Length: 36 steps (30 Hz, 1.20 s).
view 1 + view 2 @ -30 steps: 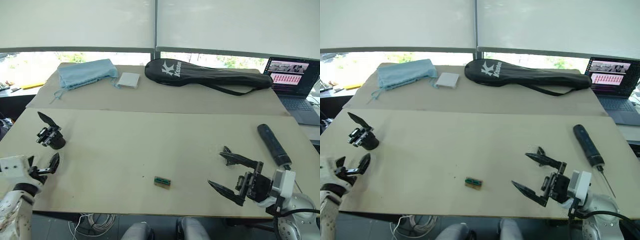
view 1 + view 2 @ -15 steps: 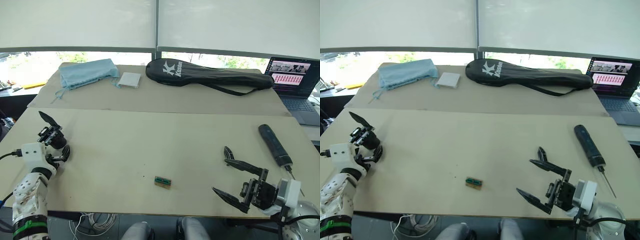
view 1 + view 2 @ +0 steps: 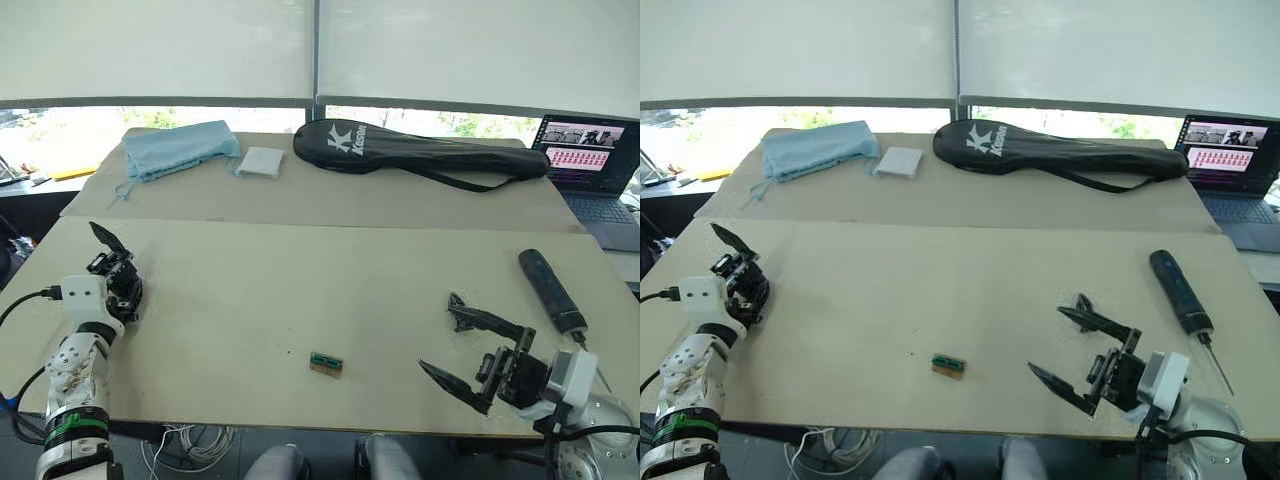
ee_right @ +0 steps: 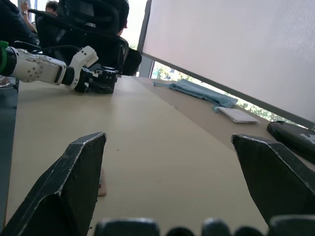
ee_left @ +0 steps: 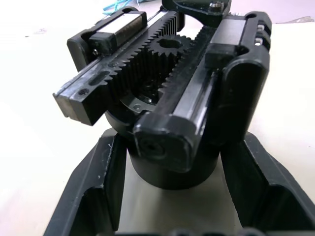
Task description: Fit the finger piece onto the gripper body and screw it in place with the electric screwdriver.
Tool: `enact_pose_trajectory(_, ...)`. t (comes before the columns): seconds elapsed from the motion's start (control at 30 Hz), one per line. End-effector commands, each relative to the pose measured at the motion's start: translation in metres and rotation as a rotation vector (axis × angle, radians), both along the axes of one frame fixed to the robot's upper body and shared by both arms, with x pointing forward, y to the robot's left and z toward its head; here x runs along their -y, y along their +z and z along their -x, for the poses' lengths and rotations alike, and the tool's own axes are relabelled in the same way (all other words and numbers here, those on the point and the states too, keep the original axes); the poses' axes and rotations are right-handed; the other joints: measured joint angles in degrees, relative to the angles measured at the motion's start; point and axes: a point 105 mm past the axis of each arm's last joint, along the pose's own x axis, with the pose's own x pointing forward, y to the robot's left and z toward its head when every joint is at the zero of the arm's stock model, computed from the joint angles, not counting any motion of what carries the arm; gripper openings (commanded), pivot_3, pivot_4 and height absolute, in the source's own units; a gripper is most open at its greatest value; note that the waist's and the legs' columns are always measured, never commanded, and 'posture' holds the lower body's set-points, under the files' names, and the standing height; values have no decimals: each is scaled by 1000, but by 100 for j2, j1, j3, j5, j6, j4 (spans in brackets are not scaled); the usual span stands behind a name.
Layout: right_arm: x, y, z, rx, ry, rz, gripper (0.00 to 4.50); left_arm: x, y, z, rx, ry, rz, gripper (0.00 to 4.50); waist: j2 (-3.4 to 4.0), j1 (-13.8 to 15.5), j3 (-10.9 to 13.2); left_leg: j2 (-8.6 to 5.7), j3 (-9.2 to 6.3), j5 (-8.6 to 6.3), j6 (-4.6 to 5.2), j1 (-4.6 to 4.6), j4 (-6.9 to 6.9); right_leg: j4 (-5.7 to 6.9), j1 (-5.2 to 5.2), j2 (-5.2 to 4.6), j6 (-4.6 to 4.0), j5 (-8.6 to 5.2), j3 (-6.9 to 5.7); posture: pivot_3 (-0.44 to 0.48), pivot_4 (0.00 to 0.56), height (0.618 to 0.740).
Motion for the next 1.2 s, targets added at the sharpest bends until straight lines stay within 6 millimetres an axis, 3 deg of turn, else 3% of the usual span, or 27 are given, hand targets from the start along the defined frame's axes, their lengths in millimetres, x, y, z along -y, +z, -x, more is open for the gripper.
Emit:
enact_pose_trajectory(0.03, 1, 9, 0, 41, -9, 13, 4500, -6, -8, 6, -1, 24, 24, 2278, 7, -4, -4, 0, 0, 0, 0, 0, 0, 0, 0, 0, 0, 0, 0, 0, 150, 740)
enact_pose_trajectory(0.13, 2, 7, 0, 37, -12, 16, 4500, -5, 2, 6, 79, 11, 45, 2278, 13, -21, -7, 0, 1, 0, 0, 3, 0, 1, 1, 0, 0, 0, 1, 0, 150, 740)
enact_pose_trajectory(0.37, 2, 5, 0, 31, -10, 29, 4500, 23, 31, 5, 260, -127, 66, 2278, -9, 16, 6, -2, 0, -2, 5, -3, 3, -6, 3, -6, 2, 1, -4, 0, 150, 740)
enact_pose_trajectory(0.47, 3, 7, 0, 29, -15, 34, 4500, 45, 44, 3, 303, -207, 65, 2278, -26, 34, 16, -2, 0, -4, 7, -10, 4, -9, -1, -6, 3, 2, -5, 0, 150, 740)
enact_pose_trajectory(0.63, 5, 11, 3, 19, -24, 49, 4500, 102, 60, -2, 288, -425, 19, 2278, -59, 48, 35, -2, -4, -3, 7, -43, 18, -5, -30, -4, 2, 2, -8, 0, 150, 740)
enact_pose_trajectory(0.7, 5, 14, 3, 18, -28, 52, 4500, 120, 61, -3, 266, -487, 7, 2278, -59, 45, 35, -2, -3, -3, 7, -46, 17, -5, -34, -5, 3, 3, -6, 0, 150, 740)
enact_pose_trajectory(0.77, 6, 17, 4, 13, -42, 56, 4500, 162, 61, -3, 237, -653, -43, 2278, -58, 46, 35, -2, -3, -3, 7, -46, 17, -5, -35, -5, 3, 3, -5, 0, 150, 740)
enact_pose_trajectory(0.83, 5, 18, 6, 5, -50, 58, 4500, 186, 60, -1, 230, -748, -45, 2278, -58, 52, 35, -2, -2, -3, 7, -46, 16, -6, -34, -5, 3, 2, -5, 0, 150, 740)
enact_pose_trajectory(1.07, 3, 23, 8, 9, -69, 71, 4500, 241, 41, 8, 189, -991, -93, 2278, -50, -27, 40, -1, -1, 6, 8, -47, 11, -1, -44, 0, 0, 2, 0, 0, 150, 740)
enact_pose_trajectory(1.2, 1, 25, 14, 0, -74, 81, 4500, 259, 29, 15, 146, -1079, -116, 2278, -47, -14, 42, -1, -1, 6, 7, -47, 11, -2, -43, -2, 0, 3, 1, 0, 150, 740)
